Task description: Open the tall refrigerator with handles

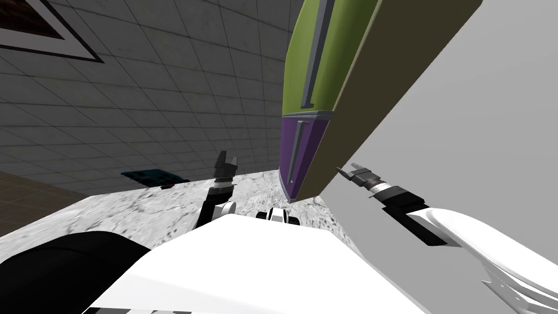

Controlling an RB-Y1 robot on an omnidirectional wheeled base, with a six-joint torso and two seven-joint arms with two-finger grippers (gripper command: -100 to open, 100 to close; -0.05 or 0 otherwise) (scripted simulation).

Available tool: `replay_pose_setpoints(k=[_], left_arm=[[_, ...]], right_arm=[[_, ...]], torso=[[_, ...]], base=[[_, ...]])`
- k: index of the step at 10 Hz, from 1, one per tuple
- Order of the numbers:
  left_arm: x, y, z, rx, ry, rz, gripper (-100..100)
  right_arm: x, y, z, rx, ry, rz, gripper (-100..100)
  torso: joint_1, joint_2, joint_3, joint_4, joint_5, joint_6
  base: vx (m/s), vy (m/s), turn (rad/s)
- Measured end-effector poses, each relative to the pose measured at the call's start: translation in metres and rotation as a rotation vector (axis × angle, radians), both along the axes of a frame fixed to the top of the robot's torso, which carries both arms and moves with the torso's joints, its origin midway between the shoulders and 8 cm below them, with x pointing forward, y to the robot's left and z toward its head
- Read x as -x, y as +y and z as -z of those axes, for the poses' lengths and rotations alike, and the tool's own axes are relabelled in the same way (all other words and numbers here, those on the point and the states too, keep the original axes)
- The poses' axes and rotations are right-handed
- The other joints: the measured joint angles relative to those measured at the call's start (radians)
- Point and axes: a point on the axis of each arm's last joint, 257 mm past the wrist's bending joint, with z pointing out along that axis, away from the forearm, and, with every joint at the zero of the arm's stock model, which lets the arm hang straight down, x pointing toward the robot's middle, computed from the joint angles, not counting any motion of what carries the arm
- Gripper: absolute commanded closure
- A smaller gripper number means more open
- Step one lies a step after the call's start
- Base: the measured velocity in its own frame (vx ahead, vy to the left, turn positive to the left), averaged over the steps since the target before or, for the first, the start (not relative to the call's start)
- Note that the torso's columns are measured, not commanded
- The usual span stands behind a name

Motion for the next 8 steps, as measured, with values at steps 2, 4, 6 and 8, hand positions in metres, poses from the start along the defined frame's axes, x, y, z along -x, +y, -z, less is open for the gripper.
replay_pose_setpoints(k=[2, 4, 6, 8], left_arm=[[0.000, 0.000, 0.000, 0.000, 0.000, 0.000, 0], [0.000, 0.000, 0.000, 0.000, 0.000, 0.000, 0], [0.000, 0.000, 0.000, 0.000, 0.000, 0.000, 0], [0.000, 0.000, 0.000, 0.000, 0.000, 0.000, 0]], right_arm=[[-0.004, -0.013, -0.012, 0.088, -0.010, 0.014, -100], [-0.010, -0.025, -0.027, 0.174, -0.020, 0.024, -100], [-0.018, -0.029, -0.043, 0.260, -0.031, 0.028, -100], [-0.022, -0.035, -0.061, 0.343, -0.046, 0.034, -100]], torso=[[0.000, 0.000, 0.000, 0.000, 0.000, 0.000], [0.000, 0.000, 0.000, 0.000, 0.000, 0.000], [0.000, 0.000, 0.000, 0.000, 0.000, 0.000], [0.000, 0.000, 0.000, 0.000, 0.000, 0.000]], base=[[0.027, 0.024, 0.071], [0.023, 0.025, 0.067], [0.016, 0.023, 0.069], [0.014, 0.023, 0.082]])
